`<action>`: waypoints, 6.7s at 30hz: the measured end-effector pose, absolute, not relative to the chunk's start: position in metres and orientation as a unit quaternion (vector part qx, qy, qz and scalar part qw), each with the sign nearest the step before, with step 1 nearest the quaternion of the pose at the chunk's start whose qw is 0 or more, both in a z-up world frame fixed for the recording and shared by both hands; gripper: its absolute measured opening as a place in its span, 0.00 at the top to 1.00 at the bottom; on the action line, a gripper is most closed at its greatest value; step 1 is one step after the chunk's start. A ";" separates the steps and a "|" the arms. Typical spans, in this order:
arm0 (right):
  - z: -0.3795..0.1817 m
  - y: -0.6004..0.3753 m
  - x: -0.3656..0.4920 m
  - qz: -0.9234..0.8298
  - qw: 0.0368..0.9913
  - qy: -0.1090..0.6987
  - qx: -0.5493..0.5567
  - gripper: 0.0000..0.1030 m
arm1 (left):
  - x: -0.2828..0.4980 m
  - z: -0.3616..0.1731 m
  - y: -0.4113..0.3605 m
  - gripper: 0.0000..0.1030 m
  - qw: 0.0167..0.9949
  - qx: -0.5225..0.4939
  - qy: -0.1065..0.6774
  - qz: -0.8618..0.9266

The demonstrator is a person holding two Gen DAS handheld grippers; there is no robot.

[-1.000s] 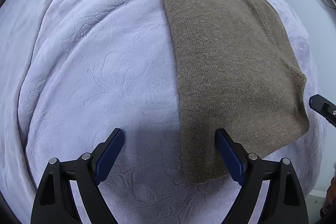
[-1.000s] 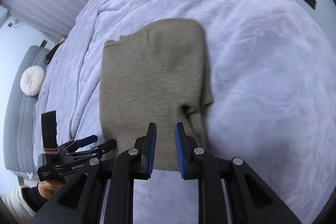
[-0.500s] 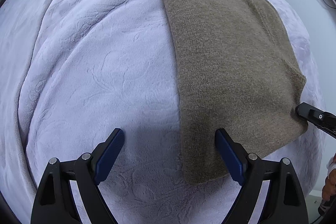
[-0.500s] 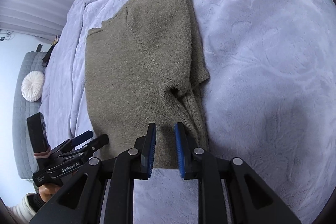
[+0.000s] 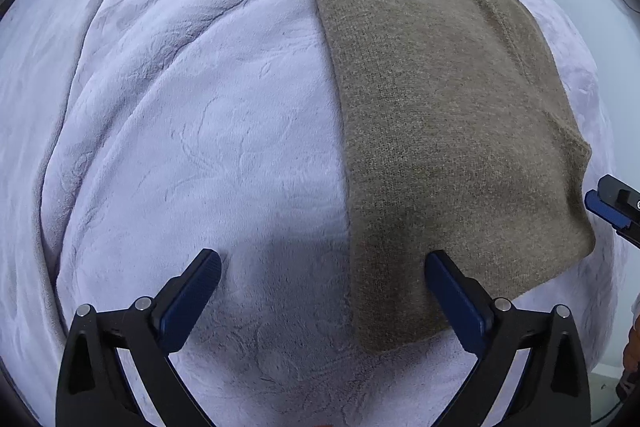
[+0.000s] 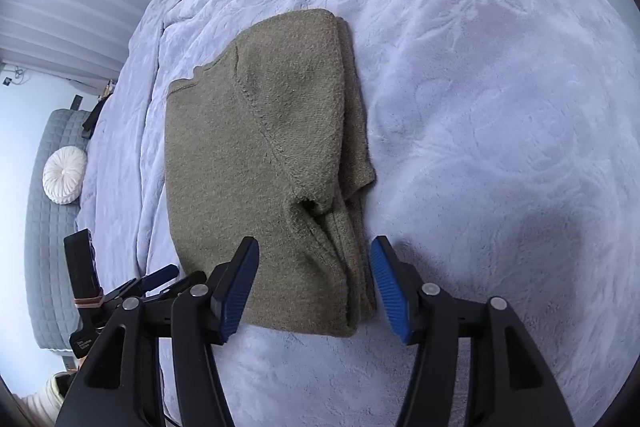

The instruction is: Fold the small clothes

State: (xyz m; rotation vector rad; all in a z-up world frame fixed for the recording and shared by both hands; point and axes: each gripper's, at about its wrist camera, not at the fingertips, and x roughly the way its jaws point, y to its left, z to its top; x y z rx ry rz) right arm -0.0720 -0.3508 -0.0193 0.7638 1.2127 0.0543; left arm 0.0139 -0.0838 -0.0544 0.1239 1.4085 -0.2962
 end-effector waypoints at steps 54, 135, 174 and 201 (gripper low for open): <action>-0.057 -0.359 0.032 0.177 0.704 0.546 0.418 0.20 | 0.110 -0.068 -0.118 0.00 0.729 -0.114 0.638 -0.221; -0.021 -0.213 -0.059 0.029 0.726 0.597 0.342 0.69 | 0.013 -0.016 0.043 0.43 0.763 -0.015 0.627 -0.159; -0.024 -0.139 -0.118 -0.002 0.669 0.663 0.337 0.71 | -0.071 0.016 0.057 0.43 0.720 0.006 0.680 -0.137; 0.067 -0.127 -0.098 -0.006 0.728 0.621 0.291 0.28 | -0.051 0.069 0.051 0.04 0.768 0.010 0.629 -0.121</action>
